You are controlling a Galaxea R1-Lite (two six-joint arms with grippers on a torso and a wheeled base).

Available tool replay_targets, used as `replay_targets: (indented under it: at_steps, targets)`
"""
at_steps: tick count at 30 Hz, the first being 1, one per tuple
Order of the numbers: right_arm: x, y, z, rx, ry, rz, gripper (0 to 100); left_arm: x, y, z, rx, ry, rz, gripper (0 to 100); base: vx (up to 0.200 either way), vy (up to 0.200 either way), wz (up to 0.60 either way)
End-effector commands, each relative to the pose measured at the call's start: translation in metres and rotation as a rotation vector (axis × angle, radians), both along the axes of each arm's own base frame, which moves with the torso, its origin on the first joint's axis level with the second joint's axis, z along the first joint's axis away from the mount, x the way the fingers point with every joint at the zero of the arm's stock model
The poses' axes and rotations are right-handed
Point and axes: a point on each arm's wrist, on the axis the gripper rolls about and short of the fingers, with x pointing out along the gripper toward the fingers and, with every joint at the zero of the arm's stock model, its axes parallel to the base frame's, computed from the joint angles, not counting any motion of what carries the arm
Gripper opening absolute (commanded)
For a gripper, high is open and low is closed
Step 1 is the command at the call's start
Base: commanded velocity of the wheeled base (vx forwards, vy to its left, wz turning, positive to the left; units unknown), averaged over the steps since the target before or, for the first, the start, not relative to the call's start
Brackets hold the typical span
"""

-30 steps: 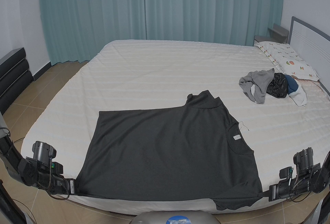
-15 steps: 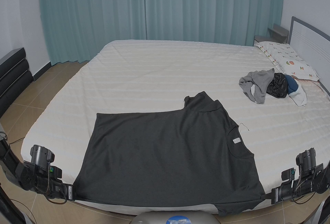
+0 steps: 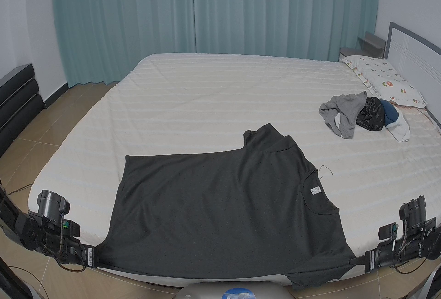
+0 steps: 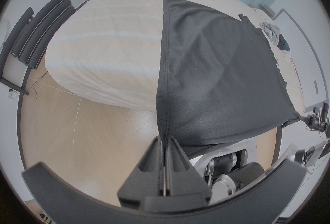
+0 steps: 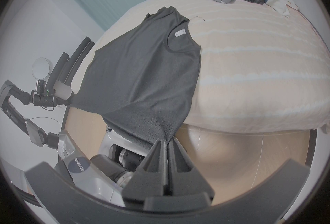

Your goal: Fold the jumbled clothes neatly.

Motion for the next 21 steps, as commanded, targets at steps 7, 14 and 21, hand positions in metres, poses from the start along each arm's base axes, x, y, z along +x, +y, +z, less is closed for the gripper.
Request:
replay_targets:
  at_steps: [7,14,21]
  targets:
    - [0.044,0.003,0.023,0.078,-0.119,-0.099,0,0.037,-0.005,0.024,-0.095,-0.15,0.174,0,0.0,0.0,0.0]
    - [0.076,0.005,0.024,0.124,-0.115,-0.179,0,0.062,-0.009,0.03,-0.155,-0.182,0.273,0,0.0,0.0,0.0]
    - [0.099,0.007,0.02,0.137,-0.115,-0.205,0,0.08,-0.012,0.025,-0.181,-0.174,0.303,0,0.0,0.0,0.0]
